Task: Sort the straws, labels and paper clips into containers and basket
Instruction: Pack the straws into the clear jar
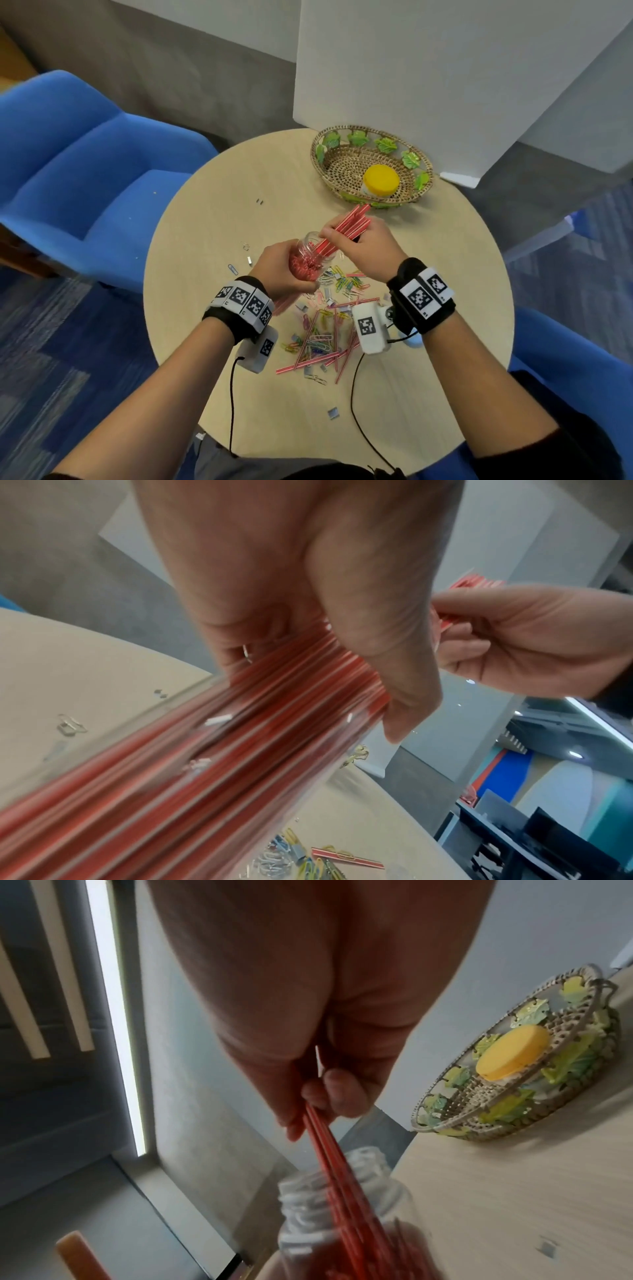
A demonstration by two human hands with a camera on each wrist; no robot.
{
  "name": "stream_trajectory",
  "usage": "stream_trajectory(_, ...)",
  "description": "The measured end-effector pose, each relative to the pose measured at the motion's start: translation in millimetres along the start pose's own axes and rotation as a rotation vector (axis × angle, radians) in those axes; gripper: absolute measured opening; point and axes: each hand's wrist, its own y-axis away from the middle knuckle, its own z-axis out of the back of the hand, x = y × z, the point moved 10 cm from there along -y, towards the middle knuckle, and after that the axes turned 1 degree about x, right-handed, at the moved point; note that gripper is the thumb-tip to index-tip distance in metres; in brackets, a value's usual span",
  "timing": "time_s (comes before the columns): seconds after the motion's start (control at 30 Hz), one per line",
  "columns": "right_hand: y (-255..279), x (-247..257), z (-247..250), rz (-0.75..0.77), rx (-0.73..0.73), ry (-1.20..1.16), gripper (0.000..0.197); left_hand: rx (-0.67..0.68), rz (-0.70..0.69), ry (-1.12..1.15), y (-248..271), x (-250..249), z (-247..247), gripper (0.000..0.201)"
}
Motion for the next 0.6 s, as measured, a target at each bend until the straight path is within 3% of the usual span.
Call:
stream_trajectory(0.1,-3.3,12.0,-3.3,0.013,-0.003,0.022,0.008,-0.004,-0.027,-0.041,1.3,-5.8,-0.7,0.058)
stream_trajectory(0.27,-2.8,34.1,-14.5,0.184,0.027,0.241,0.010,0.009,-0.033,0.008,5.2,-2.3,4.2,0.065)
stream_trajectory(0.4,2.8,42.5,-24.2,0.149,0.128,0.154,0.008,-0.011,-0.063,0.039,11.0,-3.1,12.7,0.070)
stream_trajectory(0.47,1.4,47.1,-23.4,0.141,0.105,0.196,0.010,-0.028,-0.077,0.034,15.0,-6.4,15.8,0.068)
stream_trajectory(0.6,4.9,63.2,-24.6,0.278,0.004,0.328,0.013,-0.052,-0.094,0.112,20.0,-9.1,23.3,0.067)
